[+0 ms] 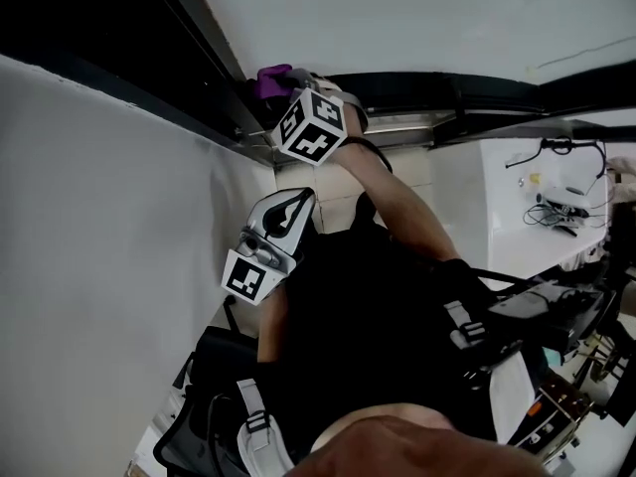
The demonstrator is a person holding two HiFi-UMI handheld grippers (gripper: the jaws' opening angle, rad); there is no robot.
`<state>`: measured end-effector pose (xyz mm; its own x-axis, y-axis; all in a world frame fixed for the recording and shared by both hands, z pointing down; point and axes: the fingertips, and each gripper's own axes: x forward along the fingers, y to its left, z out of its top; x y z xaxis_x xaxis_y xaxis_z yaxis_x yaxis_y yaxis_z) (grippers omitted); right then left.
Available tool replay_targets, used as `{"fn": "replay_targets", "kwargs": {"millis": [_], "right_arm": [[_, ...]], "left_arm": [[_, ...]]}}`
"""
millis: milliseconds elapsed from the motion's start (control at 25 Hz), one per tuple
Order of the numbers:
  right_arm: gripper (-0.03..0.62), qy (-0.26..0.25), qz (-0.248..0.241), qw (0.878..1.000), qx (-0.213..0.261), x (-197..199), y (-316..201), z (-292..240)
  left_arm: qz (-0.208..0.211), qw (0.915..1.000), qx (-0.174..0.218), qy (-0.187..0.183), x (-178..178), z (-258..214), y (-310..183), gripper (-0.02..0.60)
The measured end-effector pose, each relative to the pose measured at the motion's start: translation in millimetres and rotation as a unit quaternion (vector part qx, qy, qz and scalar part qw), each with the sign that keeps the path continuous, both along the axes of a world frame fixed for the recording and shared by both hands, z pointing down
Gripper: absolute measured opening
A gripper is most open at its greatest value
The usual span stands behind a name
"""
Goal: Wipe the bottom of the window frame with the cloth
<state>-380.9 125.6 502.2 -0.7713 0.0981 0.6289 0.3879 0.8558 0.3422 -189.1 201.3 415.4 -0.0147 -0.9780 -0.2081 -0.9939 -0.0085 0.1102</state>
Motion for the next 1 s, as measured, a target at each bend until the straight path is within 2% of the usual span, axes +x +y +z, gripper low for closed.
{"fn": "replay_targets", "kwargs": {"millis": [120, 200, 280, 360, 480, 560, 640, 720, 800, 880, 920, 960, 1000], "right_arm": [[0.067, 0.05, -0.045, 0.998, -0.008, 2, 25, 18], [0.064, 0.079, -0.072, 0.993, -0.044, 19, 32, 12], [0.066, 0.059, -0.042, 0.995, -0.07, 15, 17, 3], [0.067, 0.038, -0.011, 0.997, -0.072, -3, 9, 7], [0.064, 0.086, -0.061, 0.992, -0.065, 5, 28, 13], [0.064, 0.082, -0.066, 0.991, -0.084, 5, 29, 8], [0.066, 0.06, -0.056, 0.992, -0.096, -4, 28, 13], [0.064, 0.066, -0.037, 0.993, -0.095, 5, 14, 19], [0.064, 0.082, 0.039, 0.994, -0.067, 34, -41, 23], [0.064, 0.088, 0.122, 0.988, -0.046, 66, -101, 21], [0.066, 0.085, 0.136, 0.986, -0.041, 74, -112, 17], [0.066, 0.078, 0.126, 0.988, -0.04, 72, -105, 11], [0.066, 0.064, 0.096, 0.992, -0.044, 60, -82, 4]], "left_arm": [[0.0, 1.0, 0.001, 0.003, 2, 0, -2, 0.002], [0.001, 1.0, 0.0, -0.001, 4, 0, -2, 0.002], [0.003, 1.0, 0.0, -0.002, 3, 0, -2, 0.002], [0.008, 1.0, 0.002, -0.001, 1, -1, -5, 0.002], [0.021, 0.9998, 0.0, -0.005, 5, -4, -11, 0.002], [0.026, 0.9997, -0.001, -0.003, 7, -2, -15, 0.002], [0.031, 0.9995, 0.0, 0.003, 9, -2, -21, 0.002], [0.043, 0.9991, -0.005, 0.001, 15, -3, -26, 0.002], [0.055, 0.9984, -0.007, -0.006, 20, -5, -30, 0.002], [0.063, 0.9979, -0.008, -0.007, 21, -3, -33, 0.002], [0.067, 0.9977, -0.009, -0.003, 20, -1, -34, 0.002], [0.07, 0.9975, -0.009, 0.001, 20, 0, -35, 0.002], [0.073, 0.9973, -0.009, 0.004, 21, 0, -37, 0.002]]}}
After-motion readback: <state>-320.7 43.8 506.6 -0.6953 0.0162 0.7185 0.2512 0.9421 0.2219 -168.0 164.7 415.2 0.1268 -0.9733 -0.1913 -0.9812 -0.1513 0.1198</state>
